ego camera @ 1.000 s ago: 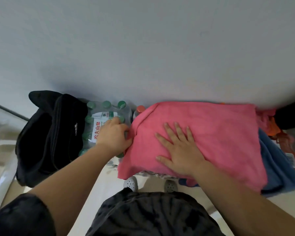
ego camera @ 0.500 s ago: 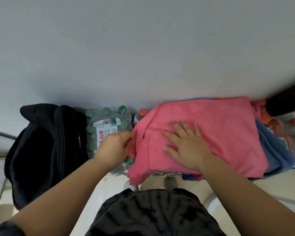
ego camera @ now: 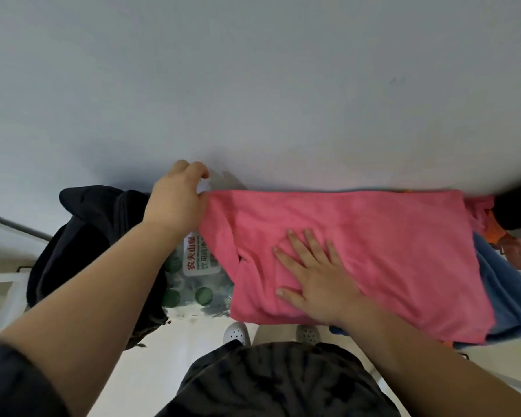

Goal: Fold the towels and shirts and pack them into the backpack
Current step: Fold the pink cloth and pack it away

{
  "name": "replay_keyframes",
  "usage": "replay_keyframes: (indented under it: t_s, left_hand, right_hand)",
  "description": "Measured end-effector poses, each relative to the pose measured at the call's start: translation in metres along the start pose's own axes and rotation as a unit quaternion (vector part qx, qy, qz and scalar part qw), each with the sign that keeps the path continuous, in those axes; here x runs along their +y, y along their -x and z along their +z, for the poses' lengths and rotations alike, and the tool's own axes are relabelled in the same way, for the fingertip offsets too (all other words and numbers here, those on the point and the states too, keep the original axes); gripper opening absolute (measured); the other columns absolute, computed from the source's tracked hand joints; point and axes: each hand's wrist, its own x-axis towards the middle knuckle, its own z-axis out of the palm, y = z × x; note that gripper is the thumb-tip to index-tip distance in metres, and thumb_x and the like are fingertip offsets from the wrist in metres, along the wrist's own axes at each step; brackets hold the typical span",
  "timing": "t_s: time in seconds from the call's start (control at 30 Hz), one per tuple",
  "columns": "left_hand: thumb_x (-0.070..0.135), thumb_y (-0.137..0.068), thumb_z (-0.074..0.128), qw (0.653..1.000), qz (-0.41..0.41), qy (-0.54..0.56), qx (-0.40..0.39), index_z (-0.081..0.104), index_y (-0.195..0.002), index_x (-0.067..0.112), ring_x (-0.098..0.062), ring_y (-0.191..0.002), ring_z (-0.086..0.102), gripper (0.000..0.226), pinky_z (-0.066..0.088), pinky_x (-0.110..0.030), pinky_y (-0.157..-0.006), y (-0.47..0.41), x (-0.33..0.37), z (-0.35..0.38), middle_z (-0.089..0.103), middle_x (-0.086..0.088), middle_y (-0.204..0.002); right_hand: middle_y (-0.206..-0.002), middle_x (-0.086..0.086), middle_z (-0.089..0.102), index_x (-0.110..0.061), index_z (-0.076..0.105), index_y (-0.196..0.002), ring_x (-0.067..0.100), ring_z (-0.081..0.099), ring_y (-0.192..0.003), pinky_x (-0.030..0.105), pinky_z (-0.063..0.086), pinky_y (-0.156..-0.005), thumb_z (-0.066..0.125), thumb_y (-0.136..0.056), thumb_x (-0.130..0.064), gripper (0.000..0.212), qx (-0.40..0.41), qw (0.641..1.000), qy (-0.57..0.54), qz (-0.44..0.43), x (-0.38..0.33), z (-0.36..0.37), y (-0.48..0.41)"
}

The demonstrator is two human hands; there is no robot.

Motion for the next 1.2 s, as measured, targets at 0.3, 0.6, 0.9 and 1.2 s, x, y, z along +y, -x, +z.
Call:
replay_keyframes:
  t_s: [0.3,0.6,0.9,1.2]
  left_hand:
    - [0.039,-0.082,0.075,0.98,-0.177,0.005,-0.09,0.048,-0.126,0.009,-0.041,-0.105,0.059,0.06,0.049,-0.044,-0.086,0.08,0.004,0.046,0.055,-0.018,-0.118]
    - [0.053,-0.075,0.078,0.969,-0.235,-0.009,-0.073,0.062,-0.088,0.02,-0.023,-0.081,0.063,0.039,0.045,-0.031,-0.064,0.102,0.016,0.056,0.062,0.004,-0.084]
    - [0.022,-0.084,0.068,0.967,-0.23,0.109,0.01,0.067,-0.081,0.015,-0.026,-0.074,0.062,0.007,0.047,-0.033,-0.067,0.101,0.022,0.062,0.067,-0.003,-0.078]
    - [0.007,-0.085,0.056,0.951,-0.257,0.144,0.095,0.056,-0.096,0.02,-0.017,-0.066,0.062,0.017,0.05,-0.032,-0.061,0.084,0.0,0.011,0.065,0.002,-0.073]
  right_hand:
    - [-0.163,-0.005,-0.029,-0.046,-0.01,-0.156,0.029,-0.031,-0.148,0.062,-0.008,-0.12,0.018,-0.087,-0.079,0.081,-0.006,1.0,-0.018,0.008,-0.002,-0.004,-0.003]
    - [-0.161,-0.002,-0.034,-0.046,-0.012,-0.155,0.033,-0.033,-0.147,0.065,-0.009,-0.118,0.022,-0.091,-0.077,0.079,-0.023,1.0,-0.009,0.015,-0.006,-0.008,-0.009]
    - [-0.158,-0.005,-0.04,-0.05,-0.015,-0.153,0.03,-0.039,-0.144,0.065,-0.013,-0.117,0.018,-0.09,-0.079,0.077,-0.022,1.0,0.001,0.006,-0.001,-0.003,-0.008]
    - [-0.158,-0.004,-0.04,-0.05,-0.016,-0.152,0.031,-0.038,-0.144,0.065,-0.012,-0.117,0.021,-0.091,-0.079,0.078,-0.026,1.0,-0.012,0.003,-0.001,-0.007,-0.007]
